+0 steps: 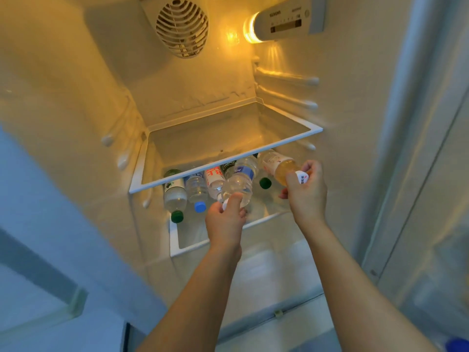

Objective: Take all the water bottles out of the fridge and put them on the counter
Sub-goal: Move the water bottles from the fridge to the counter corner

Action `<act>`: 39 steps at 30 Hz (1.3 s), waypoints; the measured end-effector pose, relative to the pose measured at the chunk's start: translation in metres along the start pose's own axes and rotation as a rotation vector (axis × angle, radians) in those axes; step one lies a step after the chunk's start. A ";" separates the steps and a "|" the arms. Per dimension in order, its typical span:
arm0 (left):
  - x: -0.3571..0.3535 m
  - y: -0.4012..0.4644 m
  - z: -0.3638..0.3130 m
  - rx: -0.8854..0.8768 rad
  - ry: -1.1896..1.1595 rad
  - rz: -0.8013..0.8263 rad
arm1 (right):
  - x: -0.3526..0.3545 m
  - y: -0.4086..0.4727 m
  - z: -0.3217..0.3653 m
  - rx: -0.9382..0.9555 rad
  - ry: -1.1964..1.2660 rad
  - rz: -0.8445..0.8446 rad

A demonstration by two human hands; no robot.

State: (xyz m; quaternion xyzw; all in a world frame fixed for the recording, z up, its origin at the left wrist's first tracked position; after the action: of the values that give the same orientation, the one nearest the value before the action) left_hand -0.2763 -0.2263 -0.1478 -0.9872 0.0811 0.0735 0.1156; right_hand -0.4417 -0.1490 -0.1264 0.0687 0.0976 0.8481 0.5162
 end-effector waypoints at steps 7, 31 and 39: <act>0.053 -0.060 -0.034 -0.247 0.292 -0.191 | 0.037 -0.037 0.030 0.100 -0.149 -0.009; 0.241 -0.257 -0.069 -0.453 1.185 -0.312 | -0.014 -0.263 0.098 0.197 -0.758 1.214; 0.319 -0.315 -0.009 -0.194 1.201 -0.575 | -0.068 -0.337 0.093 0.354 -0.724 1.592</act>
State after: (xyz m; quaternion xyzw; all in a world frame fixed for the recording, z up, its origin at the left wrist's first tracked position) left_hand 0.0920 0.0278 -0.1233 -0.8450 -0.1418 -0.5150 -0.0237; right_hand -0.0998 -0.0498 -0.1173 0.4584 -0.0185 0.8543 -0.2446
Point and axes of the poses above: each hand's wrist, its own y-axis towards the middle knuckle, its own x-axis out of the back of the hand, z = x × y, the point moved 5 cm from there along y, towards the middle knuckle
